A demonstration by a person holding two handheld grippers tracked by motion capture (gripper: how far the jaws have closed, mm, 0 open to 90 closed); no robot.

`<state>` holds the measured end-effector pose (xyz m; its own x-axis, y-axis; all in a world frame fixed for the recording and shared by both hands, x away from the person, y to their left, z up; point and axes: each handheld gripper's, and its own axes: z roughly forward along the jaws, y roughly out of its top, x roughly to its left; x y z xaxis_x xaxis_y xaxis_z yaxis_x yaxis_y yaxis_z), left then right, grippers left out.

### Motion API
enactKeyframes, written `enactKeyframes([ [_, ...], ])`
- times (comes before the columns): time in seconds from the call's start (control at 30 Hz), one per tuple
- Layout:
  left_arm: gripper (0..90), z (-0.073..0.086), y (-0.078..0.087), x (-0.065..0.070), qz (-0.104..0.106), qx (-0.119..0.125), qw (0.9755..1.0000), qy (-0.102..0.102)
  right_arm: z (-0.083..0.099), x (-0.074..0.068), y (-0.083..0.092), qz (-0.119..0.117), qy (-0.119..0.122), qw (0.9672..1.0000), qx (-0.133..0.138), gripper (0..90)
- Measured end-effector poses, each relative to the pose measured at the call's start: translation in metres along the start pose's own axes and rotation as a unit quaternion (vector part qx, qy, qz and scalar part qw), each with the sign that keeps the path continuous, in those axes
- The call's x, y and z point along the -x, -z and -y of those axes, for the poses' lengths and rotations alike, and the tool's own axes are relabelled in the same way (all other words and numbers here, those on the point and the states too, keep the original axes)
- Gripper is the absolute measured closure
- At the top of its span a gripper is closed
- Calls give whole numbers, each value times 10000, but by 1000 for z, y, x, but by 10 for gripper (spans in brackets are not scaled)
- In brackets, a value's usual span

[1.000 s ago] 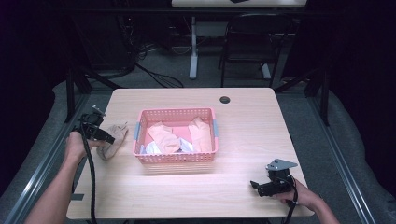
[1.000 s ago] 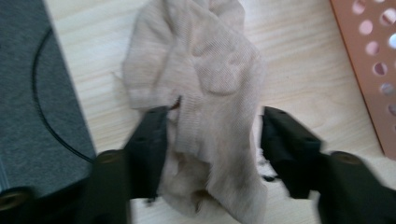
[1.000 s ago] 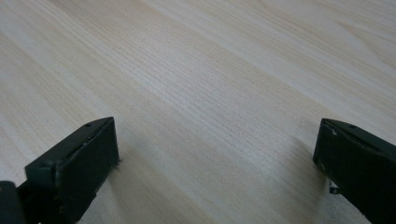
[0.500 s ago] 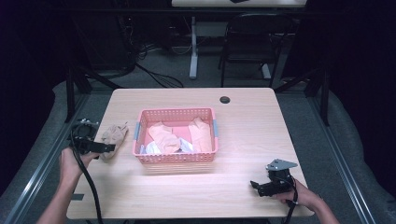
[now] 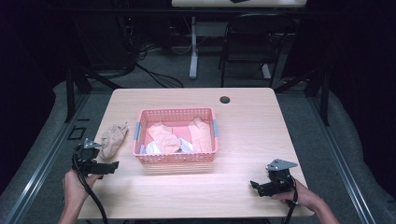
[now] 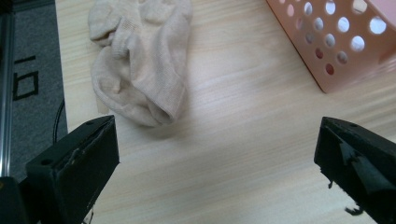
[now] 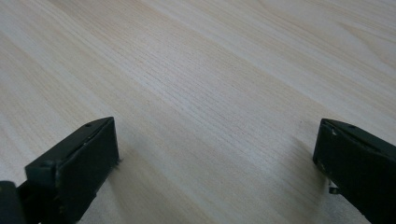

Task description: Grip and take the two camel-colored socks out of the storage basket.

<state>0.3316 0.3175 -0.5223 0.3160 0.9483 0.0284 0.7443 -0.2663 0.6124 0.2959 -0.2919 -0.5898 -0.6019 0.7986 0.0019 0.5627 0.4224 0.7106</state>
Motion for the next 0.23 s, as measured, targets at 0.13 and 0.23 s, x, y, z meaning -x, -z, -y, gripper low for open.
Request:
enactKeyframes([
  [0.13,0,3,0,-1,9,115,9999,5,0,0,0,0,-1,10000,-4,0],
  [0.23,0,6,0,-1,20,210,9998,-2,0,0,0,-1,1,10000,-1,0],
])
